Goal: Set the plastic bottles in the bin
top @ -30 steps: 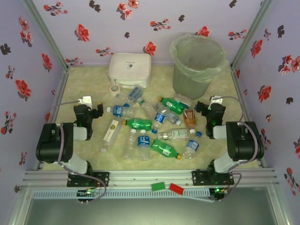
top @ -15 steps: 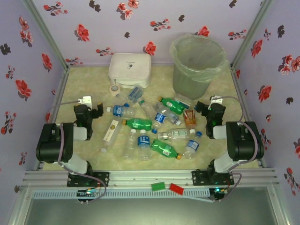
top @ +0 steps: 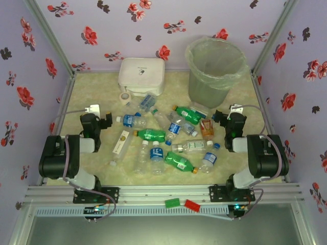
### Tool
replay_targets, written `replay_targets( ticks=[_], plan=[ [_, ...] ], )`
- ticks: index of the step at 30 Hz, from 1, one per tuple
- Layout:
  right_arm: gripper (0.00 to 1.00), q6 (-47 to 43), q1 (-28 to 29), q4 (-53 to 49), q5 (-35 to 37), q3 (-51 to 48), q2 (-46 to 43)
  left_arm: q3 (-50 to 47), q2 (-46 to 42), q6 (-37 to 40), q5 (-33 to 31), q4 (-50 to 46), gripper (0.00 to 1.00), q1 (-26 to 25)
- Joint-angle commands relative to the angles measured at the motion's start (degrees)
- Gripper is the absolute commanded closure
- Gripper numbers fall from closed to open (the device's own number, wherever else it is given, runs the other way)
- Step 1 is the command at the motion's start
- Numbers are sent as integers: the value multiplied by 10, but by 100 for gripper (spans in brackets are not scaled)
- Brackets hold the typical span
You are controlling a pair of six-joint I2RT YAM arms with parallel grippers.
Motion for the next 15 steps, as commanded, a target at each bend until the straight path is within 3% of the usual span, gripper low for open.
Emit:
replay_targets(
  ticks=[1,5,9,15],
  plan=[
    [1,-11,8,-45,35,4,-69,58,-66,2,-51,-113,0,-19],
    [1,13,20,-169,78,40,-132,96,-122,-11,-89,-207,0,-48],
    [1,70,44,-354,92,103,-198,129,-179,-139,-86,-326,0,-61],
    [4,188,75,-578,23,170,-263,157,-239,-279,16,-455,0,-75]
  ],
)
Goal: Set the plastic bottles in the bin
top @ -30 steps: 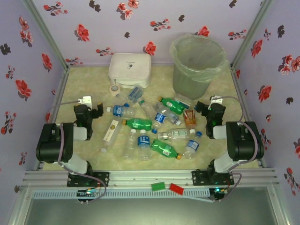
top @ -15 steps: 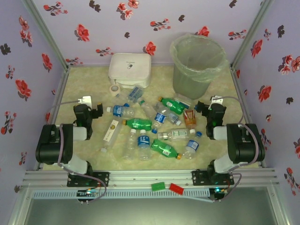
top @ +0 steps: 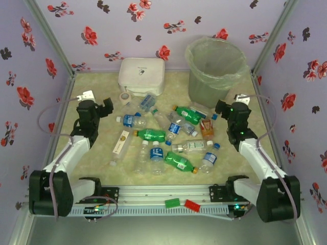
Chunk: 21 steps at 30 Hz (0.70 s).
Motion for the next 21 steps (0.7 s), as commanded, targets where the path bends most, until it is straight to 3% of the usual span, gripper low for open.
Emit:
replay_targets(
  ticks=[1,5,7,10,14,21],
  plan=[
    [5,98,18,-191,-40,39,-16,20,-26,-121,69,-113,0,-9],
    [8,189,59,-254,-108,72,-4,30,-35,-214,96,-123,0,-24],
    [8,240,109,-251,-118,79,8,35,-34,-265,102,-119,0,-33],
    [7,299,194,-236,-94,91,32,14,-34,-291,190,-58,0,-39],
    [7,364,279,-207,-49,108,78,-30,-46,-344,205,-4,0,-46],
    [7,434,331,-162,-18,124,158,-30,-61,-313,219,-38,0,-47]
  ],
)
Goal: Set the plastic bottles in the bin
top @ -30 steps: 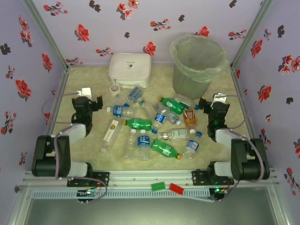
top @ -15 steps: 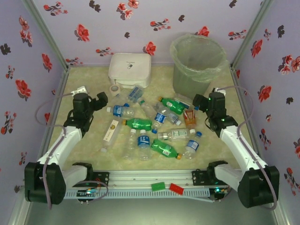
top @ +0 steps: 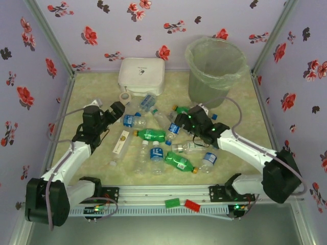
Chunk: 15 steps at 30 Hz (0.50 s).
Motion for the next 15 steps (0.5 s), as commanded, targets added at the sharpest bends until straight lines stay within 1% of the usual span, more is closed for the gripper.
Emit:
replay_targets(
  ticks=[1,4,6,8,9,11,15],
  plan=[
    [8,62,13,40,34,13,31,8,-17,15,14,-17,0,-2],
    [9,61,16,72,25,18,60,21,-12,21,-21,-79,0,2],
    [10,59,17,87,23,25,77,31,-7,-5,-64,-134,0,9],
    [11,59,19,94,25,31,96,39,-5,-48,-116,-196,0,16],
    [11,62,19,95,26,34,103,45,-4,-58,-128,-218,0,20],
    [12,66,20,99,27,40,122,55,-3,-57,-135,-256,0,28],
    [13,63,22,107,24,60,162,57,-19,-3,-131,-276,0,32]
  ],
)
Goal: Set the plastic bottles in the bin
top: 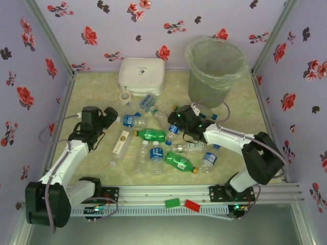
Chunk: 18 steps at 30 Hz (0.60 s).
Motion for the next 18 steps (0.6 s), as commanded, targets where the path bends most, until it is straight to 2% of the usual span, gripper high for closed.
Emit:
replay_targets(
  ticks=[1,5,13,18],
  plan=[
    [14,7,6,17,14,28,32,11,-20,41,-22,-53,0,3],
    [17,8,10,17,18,48,63,-13,-64,74,-20,-29,0,8],
    [47,8,12,26,10,51,77,-73,-159,104,11,41,0,15],
    [52,-16,13,13,12,51,43,-90,-188,94,11,66,0,17]
  ],
)
